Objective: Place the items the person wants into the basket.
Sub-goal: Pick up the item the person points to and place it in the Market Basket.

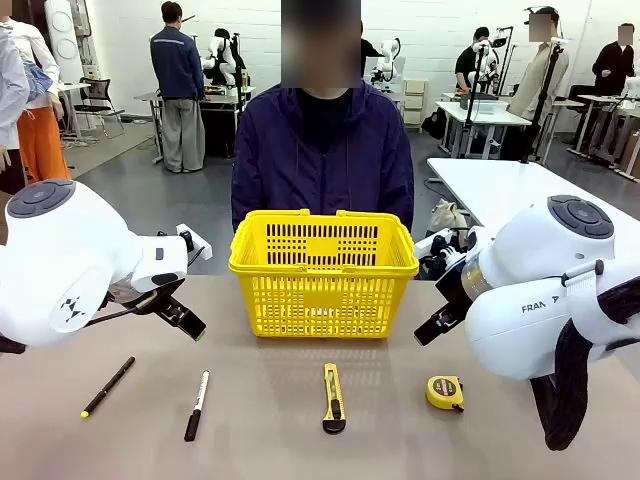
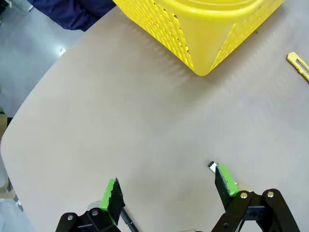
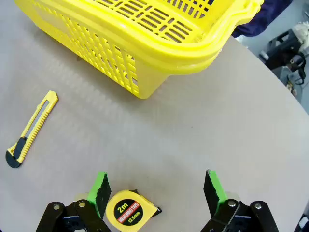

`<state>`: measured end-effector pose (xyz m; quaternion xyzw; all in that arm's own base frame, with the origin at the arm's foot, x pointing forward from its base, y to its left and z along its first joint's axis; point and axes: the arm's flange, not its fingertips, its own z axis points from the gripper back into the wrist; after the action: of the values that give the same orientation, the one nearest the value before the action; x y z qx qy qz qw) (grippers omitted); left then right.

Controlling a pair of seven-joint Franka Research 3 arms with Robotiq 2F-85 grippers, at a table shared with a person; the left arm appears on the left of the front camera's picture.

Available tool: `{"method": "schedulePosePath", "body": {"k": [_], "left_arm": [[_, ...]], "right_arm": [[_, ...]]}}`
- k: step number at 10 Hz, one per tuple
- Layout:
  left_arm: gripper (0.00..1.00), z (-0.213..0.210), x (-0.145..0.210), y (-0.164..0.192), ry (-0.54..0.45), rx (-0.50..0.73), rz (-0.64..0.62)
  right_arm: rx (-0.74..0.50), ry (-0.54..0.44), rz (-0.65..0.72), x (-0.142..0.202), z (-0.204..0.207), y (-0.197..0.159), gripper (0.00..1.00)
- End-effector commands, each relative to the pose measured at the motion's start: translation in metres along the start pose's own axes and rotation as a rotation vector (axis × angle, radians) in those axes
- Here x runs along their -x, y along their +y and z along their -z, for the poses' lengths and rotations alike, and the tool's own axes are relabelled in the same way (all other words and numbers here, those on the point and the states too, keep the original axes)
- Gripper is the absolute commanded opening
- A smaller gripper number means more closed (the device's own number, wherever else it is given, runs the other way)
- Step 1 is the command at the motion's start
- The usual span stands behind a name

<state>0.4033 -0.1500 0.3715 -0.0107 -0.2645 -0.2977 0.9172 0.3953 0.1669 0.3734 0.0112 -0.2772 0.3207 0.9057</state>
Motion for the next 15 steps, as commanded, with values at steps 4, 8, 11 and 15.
{"method": "schedulePosePath", "body": {"k": [4,8,11,15], "left_arm": [[1.00,0.0000,0.0000,0.0000,0.000,0.000,0.000],[1.00,0.0000,0.0000,0.0000,0.000,0.000,0.000],[1.00,0.0000,0.0000,0.0000,0.000,0.000,0.000],[1.00,0.0000,0.0000,0.0000,0.000,0.000,0.000]], "right_arm": [[0.000,0.000,0.000,0.0000,0.0000,0.0000,1.00],[0.000,0.000,0.000,0.0000,0.0000,0.0000,1.00],[0.000,0.000,0.000,0.0000,0.0000,0.0000,1.00],[0.000,0.000,0.000,0.0000,0.0000,0.0000,1.00]]}}
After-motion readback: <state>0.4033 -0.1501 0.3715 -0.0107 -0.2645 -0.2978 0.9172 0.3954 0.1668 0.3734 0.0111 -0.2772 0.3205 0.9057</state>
